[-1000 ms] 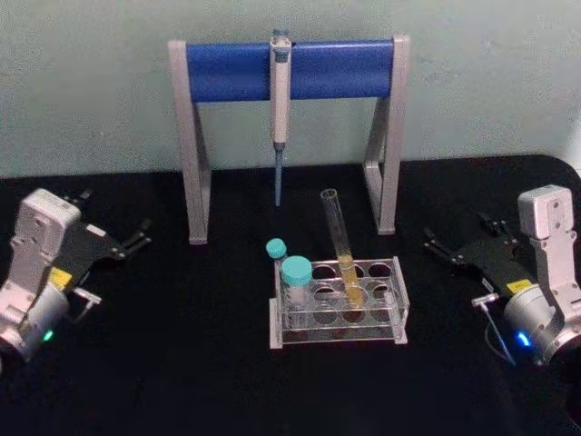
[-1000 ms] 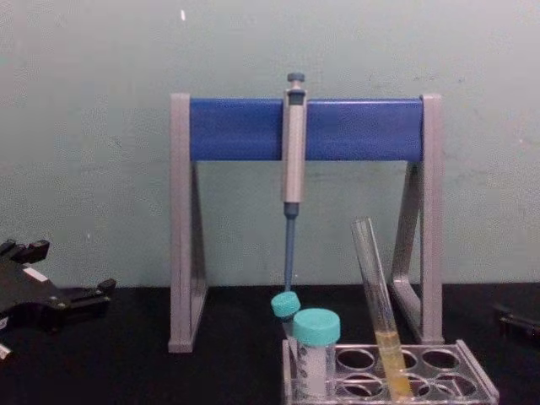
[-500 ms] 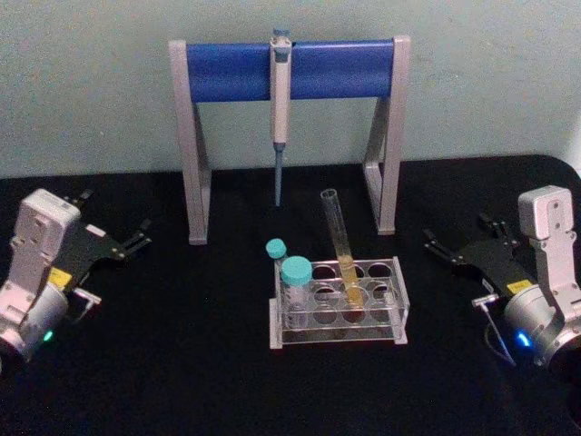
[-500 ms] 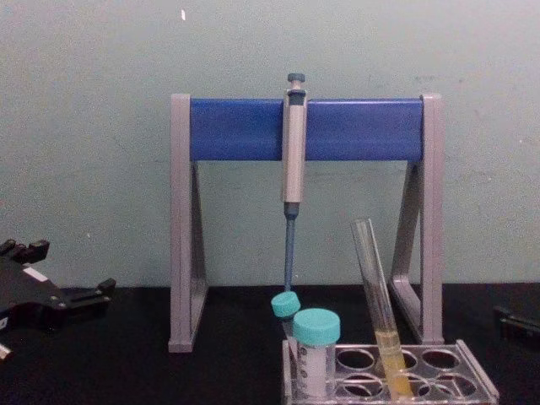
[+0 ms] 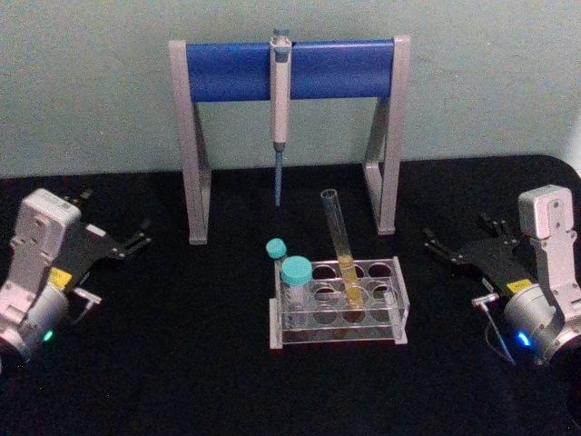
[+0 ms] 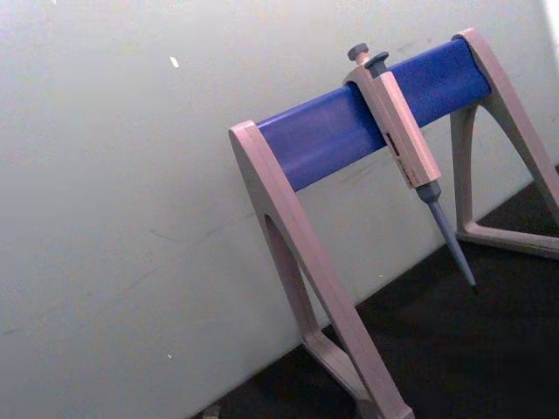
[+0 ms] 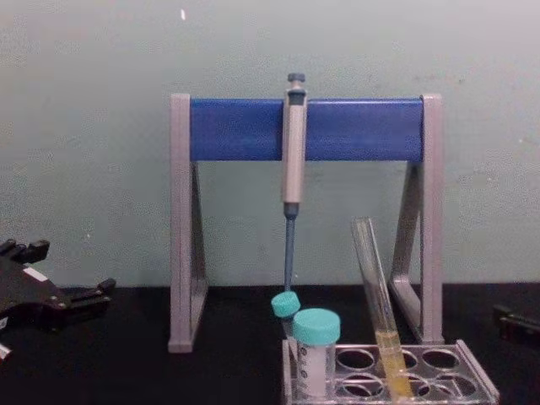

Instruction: Pick up the test tube from the test tube rack, shake it, then place it back into the test tube rack.

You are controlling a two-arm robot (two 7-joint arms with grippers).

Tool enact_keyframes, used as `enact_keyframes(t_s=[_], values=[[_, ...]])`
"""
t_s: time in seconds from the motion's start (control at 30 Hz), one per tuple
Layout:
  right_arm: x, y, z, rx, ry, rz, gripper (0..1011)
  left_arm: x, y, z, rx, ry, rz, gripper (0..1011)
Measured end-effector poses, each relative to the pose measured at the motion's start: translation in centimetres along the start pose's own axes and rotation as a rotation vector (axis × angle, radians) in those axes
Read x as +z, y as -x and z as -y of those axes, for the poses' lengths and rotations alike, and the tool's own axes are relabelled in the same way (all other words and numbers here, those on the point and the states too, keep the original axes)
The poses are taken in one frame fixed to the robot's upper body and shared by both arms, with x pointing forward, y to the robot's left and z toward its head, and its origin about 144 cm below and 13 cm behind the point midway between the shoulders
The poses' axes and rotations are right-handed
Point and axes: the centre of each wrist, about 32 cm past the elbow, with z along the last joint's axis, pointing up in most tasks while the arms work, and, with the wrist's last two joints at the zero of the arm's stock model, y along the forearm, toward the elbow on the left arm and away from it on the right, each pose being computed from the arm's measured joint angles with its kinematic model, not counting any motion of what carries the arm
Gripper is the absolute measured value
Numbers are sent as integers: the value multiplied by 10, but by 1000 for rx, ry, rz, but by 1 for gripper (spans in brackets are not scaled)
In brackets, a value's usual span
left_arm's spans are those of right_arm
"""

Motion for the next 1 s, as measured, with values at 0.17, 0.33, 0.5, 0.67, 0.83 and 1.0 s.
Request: enact_keyframes(t_s=[0.17,0.33,0.5,0.67,0.83,1.0], values=[[0,0,0,0,-1,0,1000,0,0,0,0,0,0,1001],[0,0,0,0,-2,0,1000,0,0,0,0,0,0,1001],[0,0,0,0,-2,0,1000,0,0,0,0,0,0,1001],[0,0,0,0,-2,0,1000,0,0,0,0,0,0,1002],[0,0,0,0,-2,0,1000,0,0,0,0,0,0,1001],[0,0,0,0,-2,0,1000,0,0,0,0,0,0,1001]])
